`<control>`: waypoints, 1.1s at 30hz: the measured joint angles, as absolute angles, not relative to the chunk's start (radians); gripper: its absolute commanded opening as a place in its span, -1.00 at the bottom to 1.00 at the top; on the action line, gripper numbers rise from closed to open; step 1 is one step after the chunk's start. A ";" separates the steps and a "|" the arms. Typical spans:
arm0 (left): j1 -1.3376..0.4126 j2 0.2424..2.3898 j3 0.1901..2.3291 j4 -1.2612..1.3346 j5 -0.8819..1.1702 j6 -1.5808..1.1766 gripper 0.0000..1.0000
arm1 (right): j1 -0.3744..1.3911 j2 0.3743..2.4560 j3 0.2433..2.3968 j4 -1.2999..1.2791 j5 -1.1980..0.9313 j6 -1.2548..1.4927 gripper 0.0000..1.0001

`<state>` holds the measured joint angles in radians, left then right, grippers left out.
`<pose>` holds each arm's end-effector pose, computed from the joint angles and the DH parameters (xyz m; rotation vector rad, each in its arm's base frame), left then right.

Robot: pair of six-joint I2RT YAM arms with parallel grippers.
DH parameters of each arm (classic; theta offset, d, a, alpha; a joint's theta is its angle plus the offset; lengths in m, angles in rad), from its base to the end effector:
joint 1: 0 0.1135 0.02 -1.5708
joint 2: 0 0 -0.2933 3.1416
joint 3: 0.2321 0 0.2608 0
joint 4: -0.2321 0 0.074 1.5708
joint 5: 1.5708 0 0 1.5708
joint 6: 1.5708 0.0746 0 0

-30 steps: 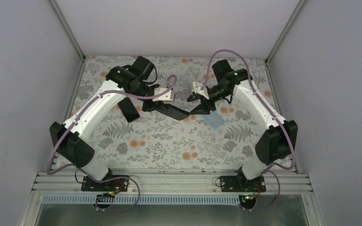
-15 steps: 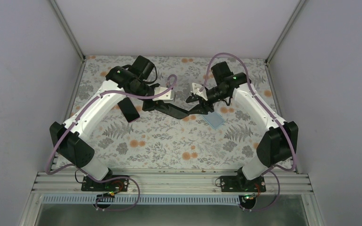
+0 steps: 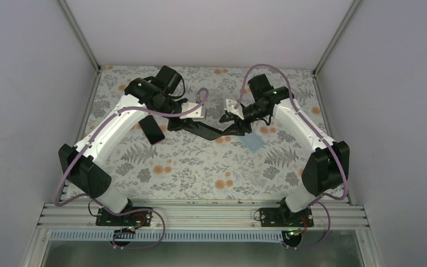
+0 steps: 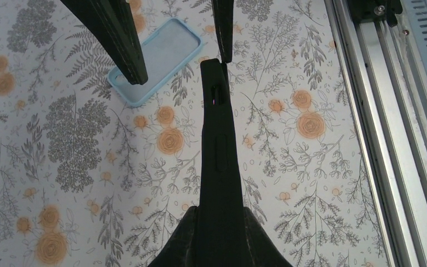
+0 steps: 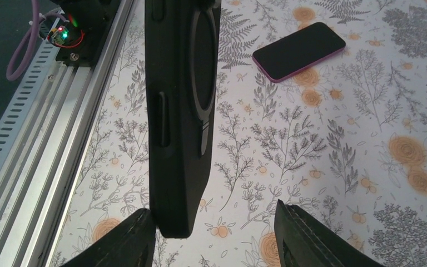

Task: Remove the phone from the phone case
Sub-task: Remove the phone case from the phone.

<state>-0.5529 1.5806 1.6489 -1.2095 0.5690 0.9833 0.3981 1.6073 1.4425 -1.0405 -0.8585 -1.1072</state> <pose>0.2589 -0.2070 0.3595 1.8829 1.7157 -0.6078 0.2867 0.1818 0.3095 -1.7716 1.5975 0.8678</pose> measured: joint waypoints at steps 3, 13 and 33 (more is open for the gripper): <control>-0.553 1.580 1.649 -1.210 0.567 0.983 -0.95 | 0.398 1.607 1.427 -1.040 -0.858 -1.107 0.10; -0.550 1.579 1.649 -1.209 0.558 0.983 -0.95 | 0.398 1.607 1.400 -1.003 -0.842 -1.071 0.04; -0.558 1.549 1.649 -1.237 0.591 0.987 -0.95 | 0.364 1.642 1.478 -1.003 -0.813 -1.074 0.07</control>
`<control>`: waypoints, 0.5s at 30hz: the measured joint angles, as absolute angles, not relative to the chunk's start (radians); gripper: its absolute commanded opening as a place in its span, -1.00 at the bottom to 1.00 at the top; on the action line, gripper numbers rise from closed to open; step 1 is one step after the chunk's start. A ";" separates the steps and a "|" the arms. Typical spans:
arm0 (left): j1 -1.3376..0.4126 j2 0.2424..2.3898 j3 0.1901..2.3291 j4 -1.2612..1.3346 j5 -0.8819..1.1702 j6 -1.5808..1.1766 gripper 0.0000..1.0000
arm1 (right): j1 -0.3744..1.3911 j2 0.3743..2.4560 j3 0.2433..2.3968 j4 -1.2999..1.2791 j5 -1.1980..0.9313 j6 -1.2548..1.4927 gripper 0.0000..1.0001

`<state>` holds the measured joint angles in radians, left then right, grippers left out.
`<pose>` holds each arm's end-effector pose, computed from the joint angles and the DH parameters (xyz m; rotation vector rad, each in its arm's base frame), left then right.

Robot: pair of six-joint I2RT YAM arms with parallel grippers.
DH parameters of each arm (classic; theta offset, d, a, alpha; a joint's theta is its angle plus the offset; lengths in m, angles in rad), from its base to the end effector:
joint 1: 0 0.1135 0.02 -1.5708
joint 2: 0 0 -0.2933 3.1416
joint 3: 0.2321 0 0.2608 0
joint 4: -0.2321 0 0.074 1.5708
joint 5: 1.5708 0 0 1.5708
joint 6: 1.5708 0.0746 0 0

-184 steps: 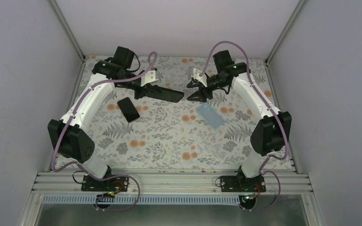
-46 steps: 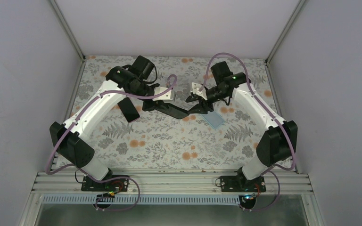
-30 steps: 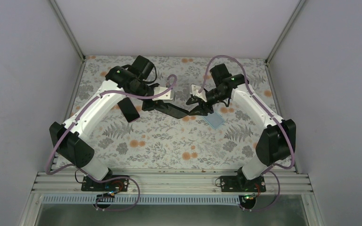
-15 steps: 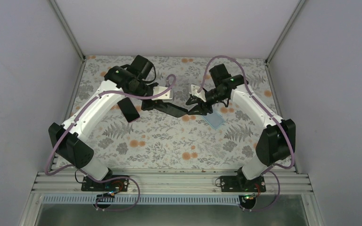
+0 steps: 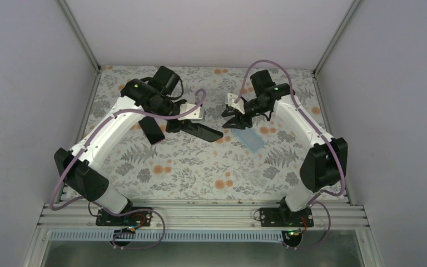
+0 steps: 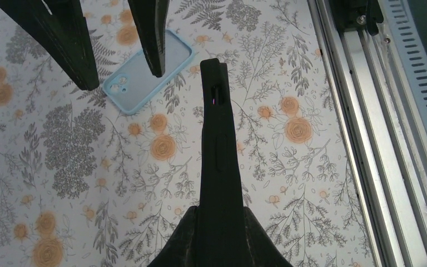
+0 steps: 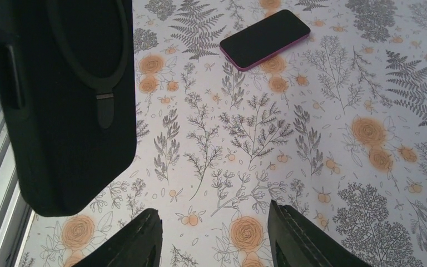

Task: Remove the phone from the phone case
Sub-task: Remove the phone case from the phone.

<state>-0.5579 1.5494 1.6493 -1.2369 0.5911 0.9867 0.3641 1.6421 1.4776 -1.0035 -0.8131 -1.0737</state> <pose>0.2473 -0.2033 0.3684 1.8858 1.6927 -0.6336 0.3080 0.1753 0.3084 -1.7253 1.6537 0.7923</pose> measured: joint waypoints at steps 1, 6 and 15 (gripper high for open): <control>-0.559 1.547 1.649 -1.237 0.591 0.987 -0.95 | 0.364 1.646 1.480 -1.004 -0.813 -1.075 0.15; -0.559 1.538 1.649 -1.236 0.577 0.987 -0.95 | 0.364 1.643 1.478 -1.047 -0.815 -1.131 0.44; -0.559 1.532 1.645 -1.228 0.572 0.986 -0.95 | 0.369 1.585 1.453 -1.109 -0.846 -1.180 0.32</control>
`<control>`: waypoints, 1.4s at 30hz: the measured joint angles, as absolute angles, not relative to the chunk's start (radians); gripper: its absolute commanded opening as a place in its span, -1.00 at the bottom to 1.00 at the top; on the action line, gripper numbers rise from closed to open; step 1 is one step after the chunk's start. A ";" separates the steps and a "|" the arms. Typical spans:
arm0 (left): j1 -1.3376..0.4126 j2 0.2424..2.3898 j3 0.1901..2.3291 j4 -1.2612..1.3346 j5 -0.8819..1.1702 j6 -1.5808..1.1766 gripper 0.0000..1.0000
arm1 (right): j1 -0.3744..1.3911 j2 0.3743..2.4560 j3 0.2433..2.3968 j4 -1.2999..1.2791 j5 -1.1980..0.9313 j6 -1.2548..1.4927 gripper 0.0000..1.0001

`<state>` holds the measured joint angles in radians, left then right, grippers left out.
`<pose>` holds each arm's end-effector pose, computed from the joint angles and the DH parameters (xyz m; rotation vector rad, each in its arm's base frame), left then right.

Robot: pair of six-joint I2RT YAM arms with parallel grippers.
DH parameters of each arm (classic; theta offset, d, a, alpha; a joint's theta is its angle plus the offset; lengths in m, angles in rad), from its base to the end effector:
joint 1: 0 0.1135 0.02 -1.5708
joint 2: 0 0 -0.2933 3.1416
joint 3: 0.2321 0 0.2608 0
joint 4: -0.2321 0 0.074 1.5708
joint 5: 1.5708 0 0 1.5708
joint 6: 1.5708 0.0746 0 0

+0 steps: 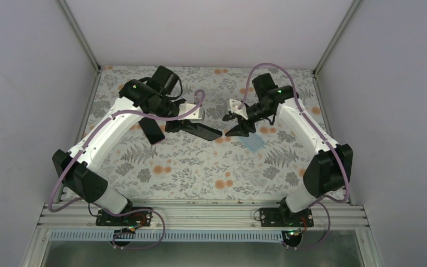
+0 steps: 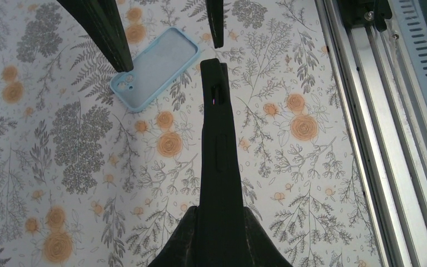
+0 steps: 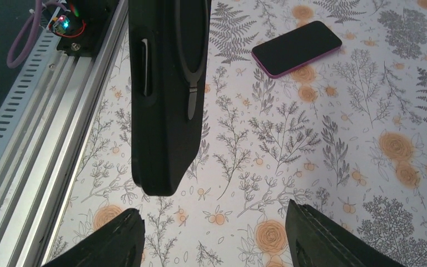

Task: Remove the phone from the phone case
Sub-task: Remove the phone case from the phone.

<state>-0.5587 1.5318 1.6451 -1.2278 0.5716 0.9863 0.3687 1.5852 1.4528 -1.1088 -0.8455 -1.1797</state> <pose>0.2450 -0.2008 0.3721 1.8805 1.6835 -0.5991 0.2818 0.1687 0.3159 -1.7999 1.5847 0.8317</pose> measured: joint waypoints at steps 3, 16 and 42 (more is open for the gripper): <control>-0.559 1.532 1.645 -1.228 0.572 0.986 -0.95 | 0.376 1.586 1.453 -1.097 -0.852 -1.169 0.32; -0.559 1.532 1.645 -1.212 0.564 0.983 -0.95 | 0.398 1.594 1.453 -1.092 -0.862 -1.155 0.31; -0.544 1.533 1.655 -1.205 0.527 0.984 -0.95 | 0.399 1.622 1.463 -0.971 -0.785 -1.000 0.12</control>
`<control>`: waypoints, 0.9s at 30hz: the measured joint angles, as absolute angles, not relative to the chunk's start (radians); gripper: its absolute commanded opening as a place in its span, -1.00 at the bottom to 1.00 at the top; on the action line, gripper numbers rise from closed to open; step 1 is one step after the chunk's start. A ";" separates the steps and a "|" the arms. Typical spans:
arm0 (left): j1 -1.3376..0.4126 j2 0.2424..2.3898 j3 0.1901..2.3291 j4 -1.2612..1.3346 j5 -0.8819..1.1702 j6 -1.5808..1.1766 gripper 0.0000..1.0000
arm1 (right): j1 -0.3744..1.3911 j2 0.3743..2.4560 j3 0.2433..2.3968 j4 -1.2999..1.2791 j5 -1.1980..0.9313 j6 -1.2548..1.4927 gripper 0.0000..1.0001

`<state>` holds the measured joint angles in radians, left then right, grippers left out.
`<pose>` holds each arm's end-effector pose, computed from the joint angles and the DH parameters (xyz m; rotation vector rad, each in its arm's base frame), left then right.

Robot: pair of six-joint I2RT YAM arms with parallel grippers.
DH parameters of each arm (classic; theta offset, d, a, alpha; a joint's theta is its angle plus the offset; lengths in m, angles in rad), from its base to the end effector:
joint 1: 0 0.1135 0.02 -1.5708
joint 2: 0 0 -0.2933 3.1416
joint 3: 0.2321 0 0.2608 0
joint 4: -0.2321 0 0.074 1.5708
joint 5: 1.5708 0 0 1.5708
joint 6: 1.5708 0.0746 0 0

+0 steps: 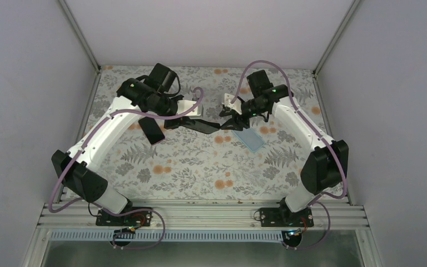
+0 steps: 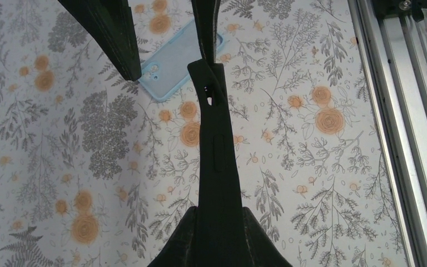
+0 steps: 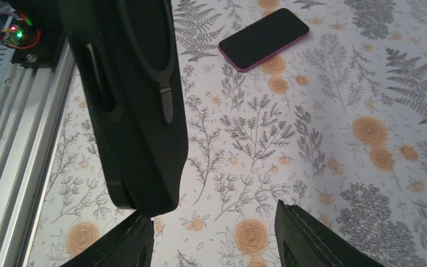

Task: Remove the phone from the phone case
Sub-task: Remove the phone case from the phone.

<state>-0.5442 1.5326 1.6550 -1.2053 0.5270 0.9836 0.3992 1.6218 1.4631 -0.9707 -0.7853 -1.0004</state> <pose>0.2529 -0.1969 0.3748 1.8570 1.6951 -0.5244 0.3012 0.1843 0.3109 -1.7081 1.6842 0.7862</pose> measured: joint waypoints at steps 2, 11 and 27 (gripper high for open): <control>-0.542 1.533 1.655 -1.198 0.527 0.984 -0.95 | 0.399 1.626 1.481 -0.970 -0.770 -0.986 0.12; -0.532 1.532 1.655 -1.163 0.526 0.984 -0.95 | 0.402 1.642 1.531 -0.965 -0.753 -0.923 0.14; -0.524 1.536 1.687 -1.296 0.509 0.928 -0.95 | 0.561 1.776 1.659 -0.978 -0.846 -0.912 -0.19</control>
<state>-0.5243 1.5356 1.6867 -1.2957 0.5095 0.9279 0.5606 1.7756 1.6588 -0.9779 -0.8459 -0.9115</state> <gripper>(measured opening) 0.115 0.525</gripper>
